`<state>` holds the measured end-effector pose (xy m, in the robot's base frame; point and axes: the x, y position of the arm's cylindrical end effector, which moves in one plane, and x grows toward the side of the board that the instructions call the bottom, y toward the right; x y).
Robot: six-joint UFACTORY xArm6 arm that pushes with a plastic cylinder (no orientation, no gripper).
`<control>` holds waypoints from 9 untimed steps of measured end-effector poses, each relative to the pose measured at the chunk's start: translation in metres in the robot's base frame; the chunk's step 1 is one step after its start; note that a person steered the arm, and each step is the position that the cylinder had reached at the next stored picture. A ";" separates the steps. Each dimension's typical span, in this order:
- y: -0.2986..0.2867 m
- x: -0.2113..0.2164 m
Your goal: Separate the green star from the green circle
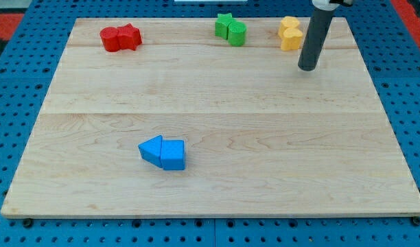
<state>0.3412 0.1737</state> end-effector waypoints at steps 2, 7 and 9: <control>-0.005 0.032; 0.075 -0.026; 0.070 -0.147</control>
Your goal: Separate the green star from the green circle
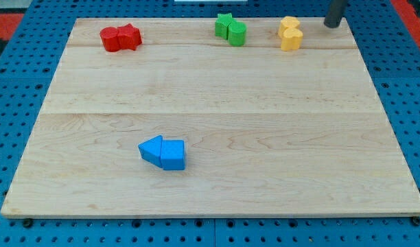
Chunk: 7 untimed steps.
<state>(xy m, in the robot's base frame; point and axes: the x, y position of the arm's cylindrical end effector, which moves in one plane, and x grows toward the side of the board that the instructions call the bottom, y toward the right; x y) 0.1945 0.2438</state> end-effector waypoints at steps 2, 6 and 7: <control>-0.058 -0.003; -0.236 -0.001; -0.293 0.002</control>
